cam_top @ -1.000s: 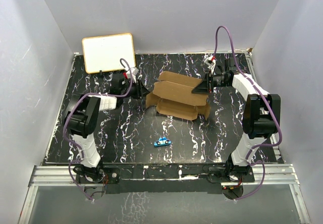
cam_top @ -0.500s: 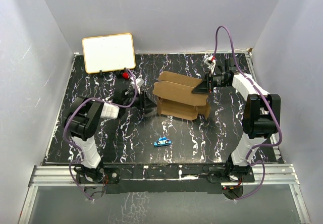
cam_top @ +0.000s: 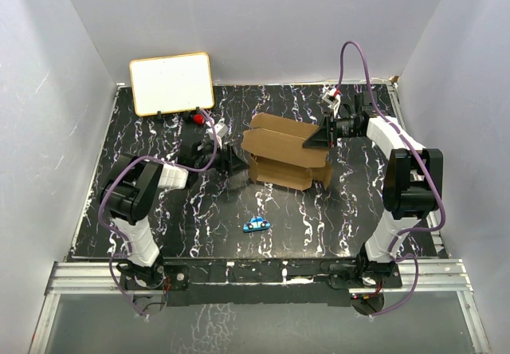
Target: Fold the paper box
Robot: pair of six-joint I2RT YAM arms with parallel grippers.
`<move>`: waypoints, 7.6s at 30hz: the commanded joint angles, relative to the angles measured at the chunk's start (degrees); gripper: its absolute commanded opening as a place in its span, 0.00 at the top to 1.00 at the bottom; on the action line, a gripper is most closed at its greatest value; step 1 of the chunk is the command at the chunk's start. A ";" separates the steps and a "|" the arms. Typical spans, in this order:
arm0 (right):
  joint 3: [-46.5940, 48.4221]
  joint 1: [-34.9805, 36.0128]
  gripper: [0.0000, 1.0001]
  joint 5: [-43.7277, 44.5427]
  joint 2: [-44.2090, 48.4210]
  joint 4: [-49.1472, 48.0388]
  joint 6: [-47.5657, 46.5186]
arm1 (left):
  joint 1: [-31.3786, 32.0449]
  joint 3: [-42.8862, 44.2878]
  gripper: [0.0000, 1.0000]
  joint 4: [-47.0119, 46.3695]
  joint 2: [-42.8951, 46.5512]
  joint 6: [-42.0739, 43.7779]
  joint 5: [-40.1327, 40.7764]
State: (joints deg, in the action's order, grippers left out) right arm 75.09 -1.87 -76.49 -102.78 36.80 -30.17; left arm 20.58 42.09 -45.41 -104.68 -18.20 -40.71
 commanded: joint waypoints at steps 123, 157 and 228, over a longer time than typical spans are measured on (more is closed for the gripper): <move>-10.95 5.72 0.92 5.46 6.79 -25.78 22.50 | 14.48 -6.93 0.80 -24.53 -4.84 1.11 42.68; -16.41 5.76 0.92 9.78 7.10 -37.37 33.59 | 15.37 -7.63 0.63 -33.71 -7.58 7.03 48.40; -16.55 5.64 0.92 9.69 8.09 -38.20 34.57 | 16.95 -9.71 0.60 -23.29 -2.39 16.93 56.12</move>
State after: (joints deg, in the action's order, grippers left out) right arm 57.98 4.73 -66.19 -95.72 -0.01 5.04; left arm 38.20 34.20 -70.37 -111.77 -0.40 13.63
